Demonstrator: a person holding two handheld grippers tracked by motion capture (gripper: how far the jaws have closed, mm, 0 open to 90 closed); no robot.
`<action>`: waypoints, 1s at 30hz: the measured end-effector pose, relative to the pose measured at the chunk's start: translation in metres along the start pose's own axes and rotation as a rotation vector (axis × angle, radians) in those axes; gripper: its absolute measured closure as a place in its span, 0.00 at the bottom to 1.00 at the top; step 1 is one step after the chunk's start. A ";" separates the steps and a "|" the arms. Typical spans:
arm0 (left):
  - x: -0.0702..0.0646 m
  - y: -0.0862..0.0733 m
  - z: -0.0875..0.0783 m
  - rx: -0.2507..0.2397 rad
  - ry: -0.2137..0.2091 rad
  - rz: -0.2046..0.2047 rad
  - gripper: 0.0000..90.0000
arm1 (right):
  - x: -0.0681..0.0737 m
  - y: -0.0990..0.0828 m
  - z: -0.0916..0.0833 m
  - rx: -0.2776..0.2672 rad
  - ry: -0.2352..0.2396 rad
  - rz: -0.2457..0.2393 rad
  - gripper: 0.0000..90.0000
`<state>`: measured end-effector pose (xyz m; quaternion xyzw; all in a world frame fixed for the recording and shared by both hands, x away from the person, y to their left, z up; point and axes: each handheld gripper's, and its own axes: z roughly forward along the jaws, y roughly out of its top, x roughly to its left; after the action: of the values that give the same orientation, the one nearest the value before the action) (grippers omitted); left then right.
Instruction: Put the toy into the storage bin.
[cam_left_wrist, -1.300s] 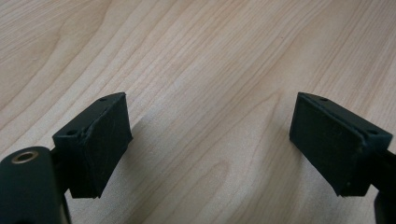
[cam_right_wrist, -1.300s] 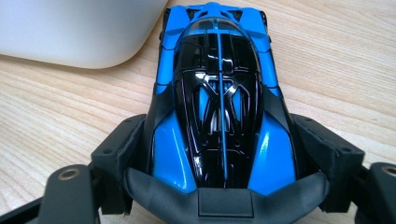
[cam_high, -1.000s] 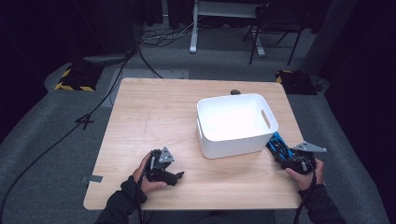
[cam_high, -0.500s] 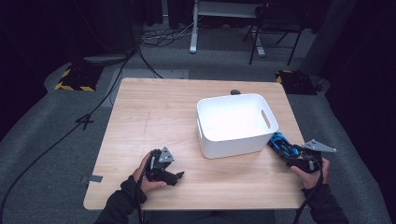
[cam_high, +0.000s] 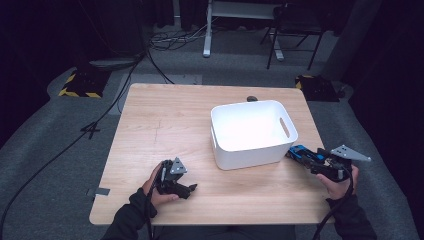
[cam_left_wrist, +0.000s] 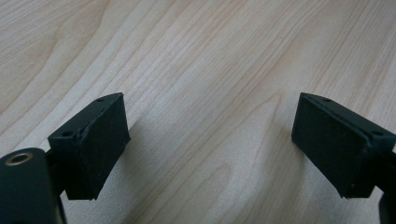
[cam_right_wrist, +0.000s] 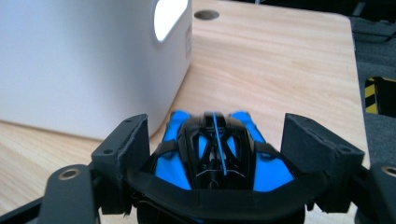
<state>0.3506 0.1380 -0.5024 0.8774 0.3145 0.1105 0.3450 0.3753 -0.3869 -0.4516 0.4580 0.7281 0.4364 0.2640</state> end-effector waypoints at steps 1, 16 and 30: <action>0.000 0.000 0.000 0.000 0.005 0.003 0.13 | 0.000 0.002 0.000 -0.007 0.001 0.003 0.27; 0.000 0.000 0.000 0.004 0.003 0.007 0.13 | -0.004 0.030 -0.009 -0.071 -0.006 -0.016 0.27; 0.000 0.000 0.000 0.001 0.000 -0.001 0.13 | -0.009 0.070 -0.035 -0.124 -0.020 -0.016 0.27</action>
<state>0.3505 0.1378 -0.5023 0.8774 0.3152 0.1102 0.3444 0.3821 -0.3946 -0.3734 0.4393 0.7006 0.4739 0.3026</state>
